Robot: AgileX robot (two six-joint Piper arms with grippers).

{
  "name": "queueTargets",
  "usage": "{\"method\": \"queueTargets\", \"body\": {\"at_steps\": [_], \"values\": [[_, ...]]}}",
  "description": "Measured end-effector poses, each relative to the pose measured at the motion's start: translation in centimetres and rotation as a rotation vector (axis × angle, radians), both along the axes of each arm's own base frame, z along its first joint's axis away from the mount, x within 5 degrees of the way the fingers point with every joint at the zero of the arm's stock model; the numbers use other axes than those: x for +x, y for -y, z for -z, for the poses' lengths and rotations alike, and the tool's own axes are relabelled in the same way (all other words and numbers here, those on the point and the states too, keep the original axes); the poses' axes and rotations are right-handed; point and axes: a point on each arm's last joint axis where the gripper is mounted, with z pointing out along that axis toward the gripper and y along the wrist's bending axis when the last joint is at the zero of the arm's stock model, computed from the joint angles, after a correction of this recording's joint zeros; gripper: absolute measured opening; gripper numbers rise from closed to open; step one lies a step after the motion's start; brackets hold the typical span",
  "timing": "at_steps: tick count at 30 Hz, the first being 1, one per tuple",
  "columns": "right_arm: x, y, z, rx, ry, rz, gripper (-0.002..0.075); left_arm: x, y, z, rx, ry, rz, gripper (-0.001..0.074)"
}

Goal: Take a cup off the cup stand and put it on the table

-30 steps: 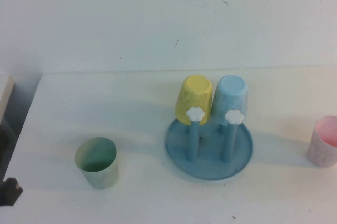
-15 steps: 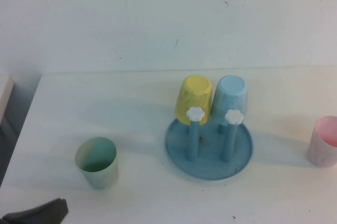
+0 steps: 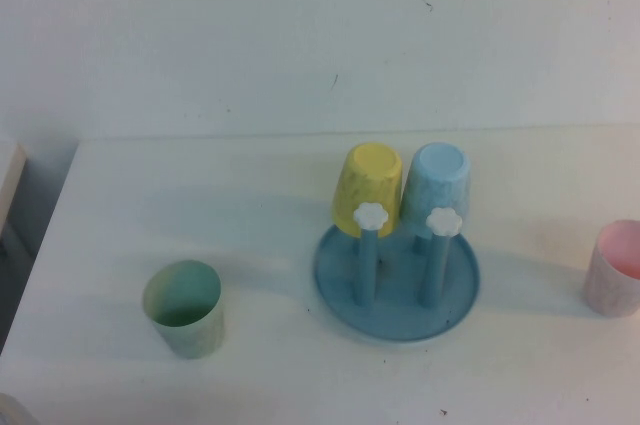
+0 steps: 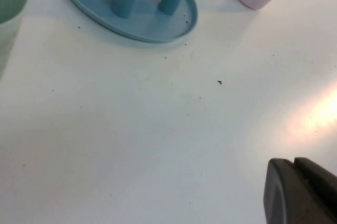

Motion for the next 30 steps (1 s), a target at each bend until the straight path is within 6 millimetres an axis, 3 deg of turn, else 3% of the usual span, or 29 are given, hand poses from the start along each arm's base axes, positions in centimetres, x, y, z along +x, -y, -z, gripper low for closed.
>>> {"method": "queueTargets", "body": {"at_steps": [7, 10, 14, 22, 30], "values": [[1.3, 2.4, -1.0, -0.079, 0.163, 0.284, -0.0001, -0.4, 0.3, 0.0, -0.01, -0.017, 0.048, -0.0002], [1.4, 3.0, -0.3, -0.105, 0.177, 0.355, -0.0001, -0.4, 0.3, 0.0, -0.009, -0.019, 0.048, -0.0002], [0.6, 3.6, 2.2, -0.113, 0.164, 0.397, -0.0001, -0.4, 0.3, 0.0, -0.009, -0.019, 0.048, -0.0002], [-2.3, 5.2, 9.5, -0.049, 0.077, 0.542, -0.0001, -0.4, 0.3, 0.0, -0.009, -0.019, 0.048, -0.0002], [-3.8, 5.8, 11.9, 0.046, -0.081, 0.659, -0.0001, -0.4, 0.3, 0.0, -0.009, -0.019, 0.048, -0.0002]]}}
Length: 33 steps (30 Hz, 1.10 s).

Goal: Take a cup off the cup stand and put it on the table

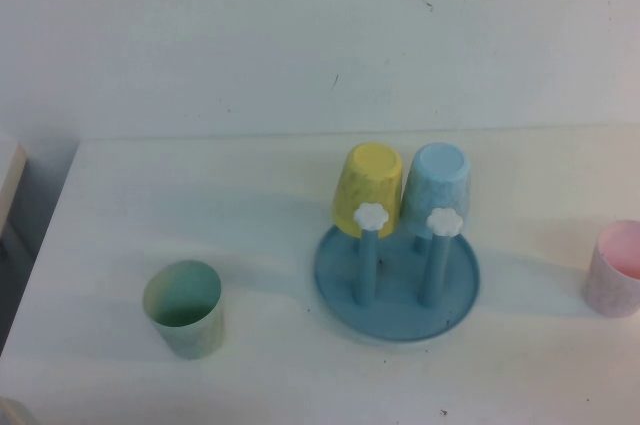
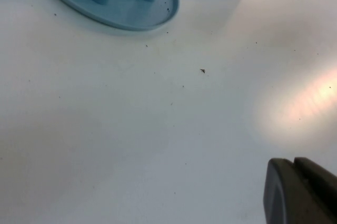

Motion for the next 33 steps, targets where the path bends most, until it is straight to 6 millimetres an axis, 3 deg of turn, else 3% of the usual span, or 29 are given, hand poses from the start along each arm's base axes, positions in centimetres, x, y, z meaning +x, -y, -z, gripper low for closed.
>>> {"method": "queueTargets", "body": {"at_steps": [5, 33], "values": [[-0.39, -0.09, 1.08, 0.021, -0.119, -0.013, -0.0001, 0.0, 0.0, 0.0, 0.0, 0.0, 0.0, -0.0002], [-0.42, -0.22, 1.14, 0.019, -0.126, -0.038, -0.0001, 0.0, 0.0, 0.0, 0.0, 0.0, 0.0, -0.0002]]}}
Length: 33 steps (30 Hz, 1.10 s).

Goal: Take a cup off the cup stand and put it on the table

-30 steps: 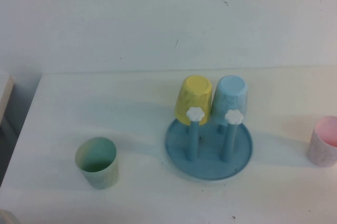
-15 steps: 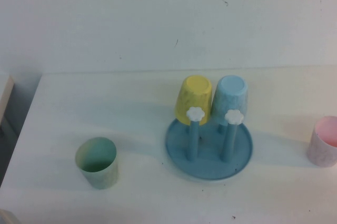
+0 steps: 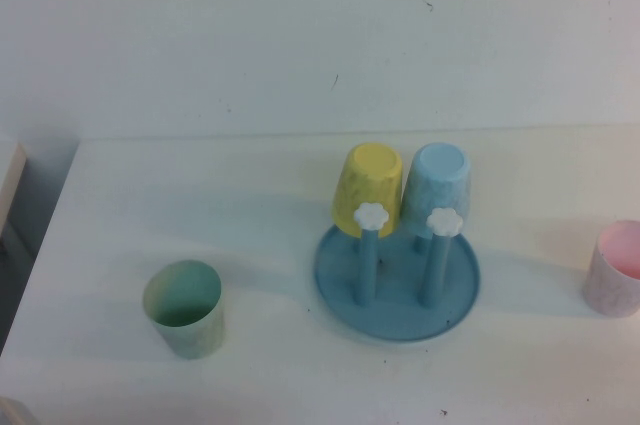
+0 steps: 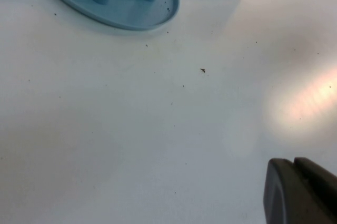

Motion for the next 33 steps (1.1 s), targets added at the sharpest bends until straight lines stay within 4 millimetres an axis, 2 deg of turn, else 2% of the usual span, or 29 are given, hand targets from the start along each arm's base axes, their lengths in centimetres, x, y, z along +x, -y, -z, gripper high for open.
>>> {"method": "queueTargets", "body": {"at_steps": [11, 17, 23, 29, 33], "values": [[0.0, 0.0, 0.0, 0.005, 0.0, 0.001, -0.0001, 0.1, -0.2, -0.1, -0.002, 0.038, -0.042, -0.0002], [0.0, 0.0, 0.0, 0.005, 0.0, 0.001, -0.0001, 0.5, -1.7, -0.6, -0.022, 0.145, -0.289, -0.0002], [0.0, 0.0, 0.0, 0.005, 0.0, 0.001, -0.0001, -0.5, -3.9, -0.2, 0.028, 0.137, -0.549, -0.0002], [0.0, 0.0, 0.0, 0.005, 0.0, 0.001, -0.0001, -1.5, -5.7, 1.4, 0.126, 0.192, -0.723, -0.0002], [0.0, 0.0, 0.0, 0.005, 0.0, 0.001, -0.0001, -1.4, -6.6, 2.9, 0.207, 0.241, -0.831, -0.0002]]}}
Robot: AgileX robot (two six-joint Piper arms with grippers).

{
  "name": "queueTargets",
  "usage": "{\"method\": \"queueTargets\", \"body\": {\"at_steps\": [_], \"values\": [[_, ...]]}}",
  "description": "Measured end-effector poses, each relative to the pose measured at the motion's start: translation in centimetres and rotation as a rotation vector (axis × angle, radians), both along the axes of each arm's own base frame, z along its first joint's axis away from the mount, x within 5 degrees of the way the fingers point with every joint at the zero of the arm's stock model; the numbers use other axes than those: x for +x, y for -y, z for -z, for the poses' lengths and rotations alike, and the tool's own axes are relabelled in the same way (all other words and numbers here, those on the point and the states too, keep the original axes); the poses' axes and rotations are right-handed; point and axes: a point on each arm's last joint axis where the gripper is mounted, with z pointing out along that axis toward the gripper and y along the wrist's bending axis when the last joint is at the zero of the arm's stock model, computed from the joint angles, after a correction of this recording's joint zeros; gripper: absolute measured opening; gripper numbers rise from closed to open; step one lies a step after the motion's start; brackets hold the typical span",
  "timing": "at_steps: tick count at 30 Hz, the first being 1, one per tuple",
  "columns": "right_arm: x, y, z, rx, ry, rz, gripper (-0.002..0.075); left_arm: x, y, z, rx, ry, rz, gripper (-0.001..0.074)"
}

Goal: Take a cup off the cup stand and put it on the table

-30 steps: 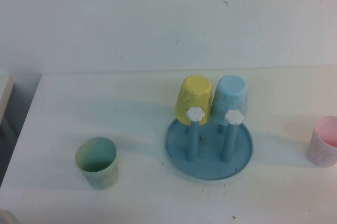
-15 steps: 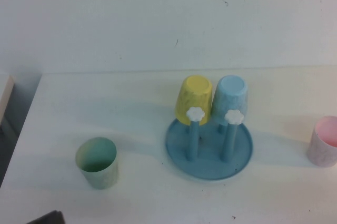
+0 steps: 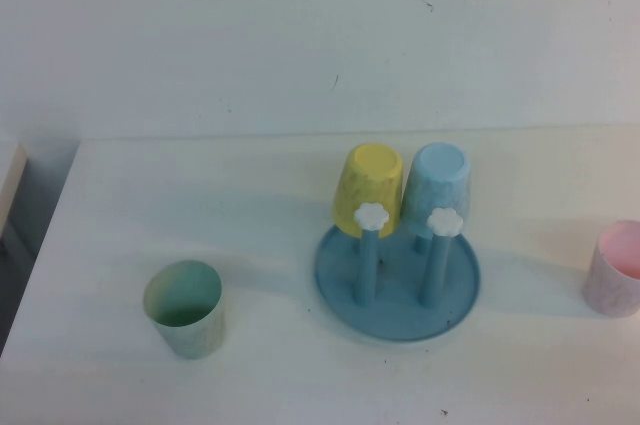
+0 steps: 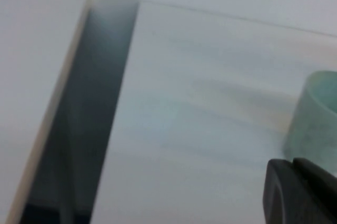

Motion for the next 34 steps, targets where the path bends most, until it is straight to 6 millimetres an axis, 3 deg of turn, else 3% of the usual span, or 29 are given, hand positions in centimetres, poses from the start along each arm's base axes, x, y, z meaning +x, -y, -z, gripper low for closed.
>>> {"method": "queueTargets", "body": {"at_steps": [7, 14, 34], "values": [[0.0, 0.0, 0.0, 0.0, 0.0, 0.0, -0.0001, 0.13, -0.63, 0.36, 0.04, 0.023, -0.096, -0.0002], [0.0, 0.0, 0.0, 0.0, 0.0, 0.0, -0.0001, 0.14, -0.23, 0.37, 0.165, 0.021, 0.018, -0.0002], [0.0, 0.0, 0.0, 0.001, 0.0, 0.0, -0.0001, 0.14, -0.05, 0.37, 0.128, 0.024, 0.043, -0.0002]]}}
